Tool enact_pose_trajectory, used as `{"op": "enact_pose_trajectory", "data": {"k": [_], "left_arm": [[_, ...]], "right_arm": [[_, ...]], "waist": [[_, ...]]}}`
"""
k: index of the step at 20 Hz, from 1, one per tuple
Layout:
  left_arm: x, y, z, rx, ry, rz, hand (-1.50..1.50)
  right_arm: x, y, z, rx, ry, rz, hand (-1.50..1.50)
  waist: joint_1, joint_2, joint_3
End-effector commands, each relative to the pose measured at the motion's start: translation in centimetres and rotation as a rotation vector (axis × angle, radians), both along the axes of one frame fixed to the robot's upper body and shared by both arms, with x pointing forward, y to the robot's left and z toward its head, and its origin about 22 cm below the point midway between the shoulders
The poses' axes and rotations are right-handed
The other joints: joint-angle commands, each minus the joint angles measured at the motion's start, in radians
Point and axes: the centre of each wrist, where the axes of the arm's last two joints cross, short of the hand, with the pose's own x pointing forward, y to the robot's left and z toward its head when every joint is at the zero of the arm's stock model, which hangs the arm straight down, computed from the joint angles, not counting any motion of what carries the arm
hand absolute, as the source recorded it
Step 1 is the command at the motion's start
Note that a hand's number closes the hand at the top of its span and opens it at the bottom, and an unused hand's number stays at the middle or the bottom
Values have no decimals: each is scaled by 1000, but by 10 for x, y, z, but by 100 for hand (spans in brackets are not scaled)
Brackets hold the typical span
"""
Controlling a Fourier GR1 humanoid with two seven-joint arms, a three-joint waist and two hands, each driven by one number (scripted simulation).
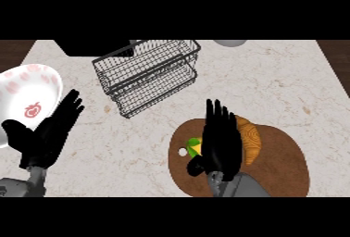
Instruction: Pick the lemon from the cutting board and place it in the tiered basket
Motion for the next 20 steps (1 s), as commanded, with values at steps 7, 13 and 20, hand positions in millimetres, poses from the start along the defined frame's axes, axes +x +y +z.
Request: {"op": "enact_pose_trajectory", "data": {"k": [7,13,20], "left_arm": [[8,4,1,5,1,3,0],[13,-11,10,1,-10,13,0],[3,-18,10,-10,-4,-14,0]], "right_arm": [[17,15,-17,-102,124,-183,-150],[12,-3,-45,-162,83,-210,-150],[27,-18,-61,-195,96,-226,-150]], "waist": [[2,6,2],[-9,3,3],[0,4,3]]}}
